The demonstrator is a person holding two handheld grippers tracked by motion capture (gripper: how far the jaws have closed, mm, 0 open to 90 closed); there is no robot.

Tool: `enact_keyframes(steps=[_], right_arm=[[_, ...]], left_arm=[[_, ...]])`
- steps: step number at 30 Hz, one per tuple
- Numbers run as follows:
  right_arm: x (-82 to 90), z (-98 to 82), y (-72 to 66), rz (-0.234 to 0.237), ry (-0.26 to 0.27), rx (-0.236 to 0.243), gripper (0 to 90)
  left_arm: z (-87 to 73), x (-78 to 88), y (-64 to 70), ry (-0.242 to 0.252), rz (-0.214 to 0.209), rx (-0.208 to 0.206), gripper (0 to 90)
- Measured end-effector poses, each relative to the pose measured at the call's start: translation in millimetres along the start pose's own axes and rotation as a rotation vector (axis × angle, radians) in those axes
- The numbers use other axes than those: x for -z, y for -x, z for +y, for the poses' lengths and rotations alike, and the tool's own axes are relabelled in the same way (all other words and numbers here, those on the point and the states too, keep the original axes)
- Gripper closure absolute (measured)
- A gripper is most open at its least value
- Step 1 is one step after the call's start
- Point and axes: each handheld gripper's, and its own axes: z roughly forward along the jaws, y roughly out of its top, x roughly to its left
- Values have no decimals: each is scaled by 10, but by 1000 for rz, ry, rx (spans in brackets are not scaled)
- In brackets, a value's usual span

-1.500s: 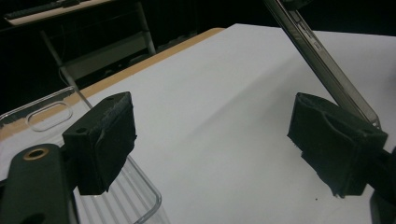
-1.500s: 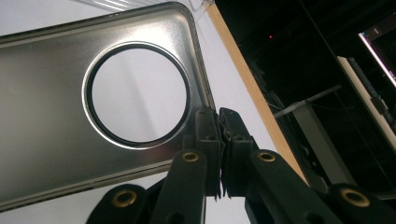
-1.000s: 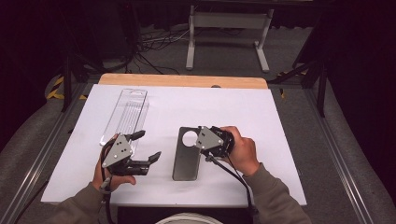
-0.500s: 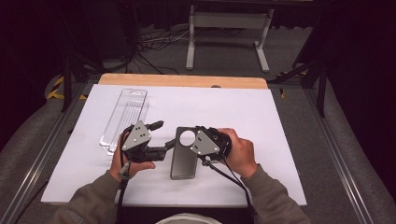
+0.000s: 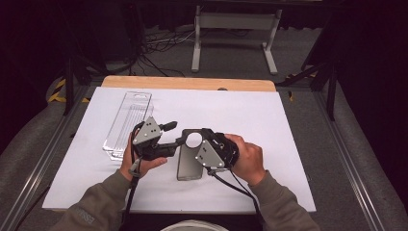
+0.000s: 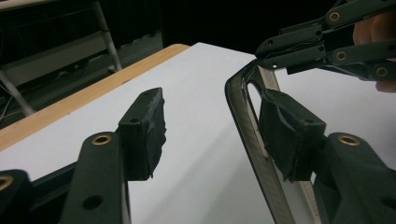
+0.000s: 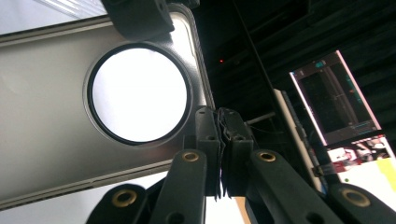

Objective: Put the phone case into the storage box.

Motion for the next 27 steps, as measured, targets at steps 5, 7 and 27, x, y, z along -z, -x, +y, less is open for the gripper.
enact_keyframes(steps=[5, 7, 27], right_arm=[[43, 42, -39, -53, 0, 47, 877], [57, 61, -55, -71, -2, 69, 876], [12, 118, -137, -107, 16, 95, 864]], left_arm=[[23, -9, 18, 2, -8, 6, 521], [26, -15, 8, -4, -10, 6, 565], [18, 15, -53, -8, -10, 4, 813]])
